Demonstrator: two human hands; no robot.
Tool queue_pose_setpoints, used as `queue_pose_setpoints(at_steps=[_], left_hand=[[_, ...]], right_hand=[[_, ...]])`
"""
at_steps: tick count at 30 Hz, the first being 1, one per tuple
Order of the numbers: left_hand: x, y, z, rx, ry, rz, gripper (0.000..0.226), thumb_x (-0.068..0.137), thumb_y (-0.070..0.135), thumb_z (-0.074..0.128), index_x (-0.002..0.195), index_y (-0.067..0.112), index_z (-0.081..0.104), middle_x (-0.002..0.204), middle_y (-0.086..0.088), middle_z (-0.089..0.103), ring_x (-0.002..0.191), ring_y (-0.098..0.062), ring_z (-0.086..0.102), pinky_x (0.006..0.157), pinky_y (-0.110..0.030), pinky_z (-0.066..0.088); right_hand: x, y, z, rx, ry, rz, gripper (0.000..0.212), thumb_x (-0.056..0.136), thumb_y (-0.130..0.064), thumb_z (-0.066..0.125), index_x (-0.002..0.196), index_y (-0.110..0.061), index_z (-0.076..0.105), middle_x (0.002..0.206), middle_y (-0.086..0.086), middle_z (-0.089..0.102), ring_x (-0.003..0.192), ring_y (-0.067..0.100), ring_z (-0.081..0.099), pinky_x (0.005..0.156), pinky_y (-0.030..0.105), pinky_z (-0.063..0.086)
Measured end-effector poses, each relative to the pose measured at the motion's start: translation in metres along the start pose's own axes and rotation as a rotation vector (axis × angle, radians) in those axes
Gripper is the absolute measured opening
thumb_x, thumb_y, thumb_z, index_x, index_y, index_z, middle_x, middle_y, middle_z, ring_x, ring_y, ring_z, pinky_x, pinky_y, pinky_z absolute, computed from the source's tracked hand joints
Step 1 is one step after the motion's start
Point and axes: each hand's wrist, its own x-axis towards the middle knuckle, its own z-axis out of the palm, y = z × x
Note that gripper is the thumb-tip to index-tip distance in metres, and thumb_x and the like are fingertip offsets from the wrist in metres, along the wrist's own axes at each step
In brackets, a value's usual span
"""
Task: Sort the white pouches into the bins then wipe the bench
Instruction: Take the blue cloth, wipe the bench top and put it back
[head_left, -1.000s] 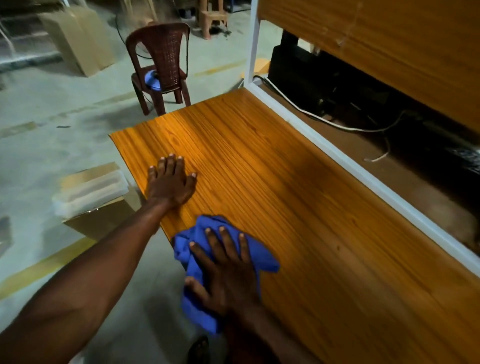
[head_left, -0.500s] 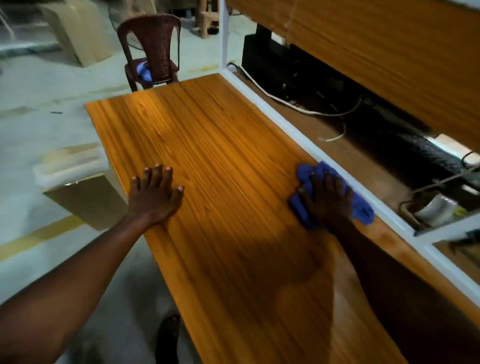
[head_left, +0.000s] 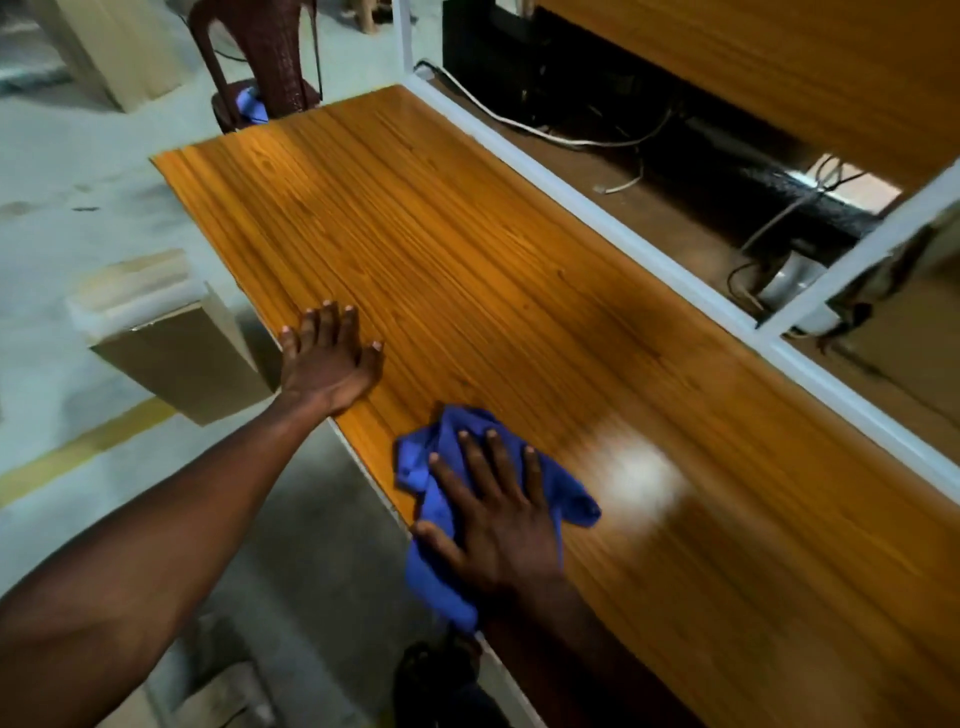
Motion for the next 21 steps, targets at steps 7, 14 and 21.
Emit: queue_pose_setpoints(at_steps=[7, 14, 21], left_hand=[[-0.030, 0.018, 0.017, 0.007, 0.021, 0.047, 0.076, 0.097, 0.066, 0.016, 0.158, 0.022, 0.001, 0.166, -0.009, -0.003, 0.152, -0.032, -0.006, 0.118, -0.062, 0.000], [-0.068, 0.033, 0.038, 0.027, 0.060, 0.076, 0.074, 0.097, 0.063, 0.020, 0.157, 0.024, 0.002, 0.166, -0.009, 0.002, 0.152, -0.033, -0.001, 0.118, -0.063, 0.003], [-0.126, 0.089, 0.048, 0.077, 0.021, 0.044, 0.074, 0.098, 0.063, 0.017, 0.158, 0.023, -0.004, 0.166, -0.008, -0.005, 0.152, -0.032, -0.006, 0.119, -0.059, -0.001]], right_hand=[[0.009, 0.213, -0.023, -0.113, 0.000, 0.570, 0.074, 0.094, -0.073, 0.020, 0.154, -0.033, 0.034, 0.161, 0.012, 0.033, 0.149, 0.038, 0.027, 0.114, 0.065, 0.021], [-0.018, 0.327, -0.044, -0.048, -0.106, 0.808, 0.074, 0.091, -0.077, 0.014, 0.157, -0.043, 0.008, 0.169, -0.001, 0.005, 0.155, 0.029, 0.000, 0.119, 0.064, 0.003], [-0.093, 0.186, -0.026, -0.072, 0.013, 0.384, 0.076, 0.091, -0.071, 0.031, 0.155, -0.030, 0.032, 0.162, 0.013, 0.030, 0.150, 0.038, 0.022, 0.114, 0.067, 0.017]])
